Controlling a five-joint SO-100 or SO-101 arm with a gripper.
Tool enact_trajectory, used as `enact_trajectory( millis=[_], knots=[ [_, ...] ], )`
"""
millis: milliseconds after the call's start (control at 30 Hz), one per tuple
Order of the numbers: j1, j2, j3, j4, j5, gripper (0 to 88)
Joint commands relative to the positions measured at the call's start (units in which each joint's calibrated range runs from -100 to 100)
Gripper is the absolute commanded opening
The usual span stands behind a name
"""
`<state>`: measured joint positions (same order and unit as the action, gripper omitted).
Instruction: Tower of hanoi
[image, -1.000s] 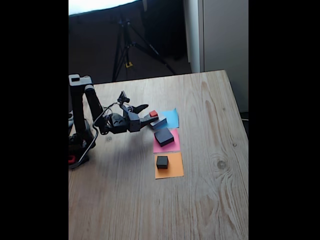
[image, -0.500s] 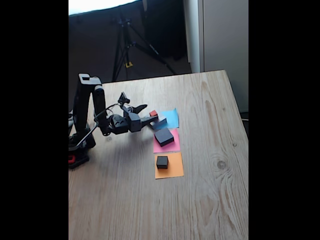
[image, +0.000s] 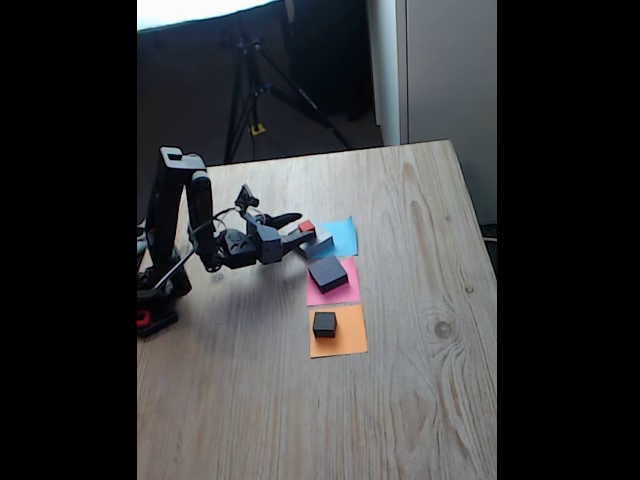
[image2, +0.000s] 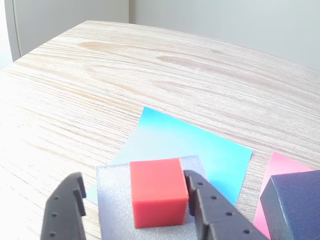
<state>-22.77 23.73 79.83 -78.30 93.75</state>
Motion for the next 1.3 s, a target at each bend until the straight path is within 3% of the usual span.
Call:
enact_trajectory(
  millis=[0,767,1267],
  knots=[
    [-0.3,-0.3,-0.9,-0.9,-1.1,17.5],
    [-0.3,-0.1,-1.4,1.6,3.7,7.3],
    [-0.6,-0.3,-1.3,1.8,3.4,3.2]
  ],
)
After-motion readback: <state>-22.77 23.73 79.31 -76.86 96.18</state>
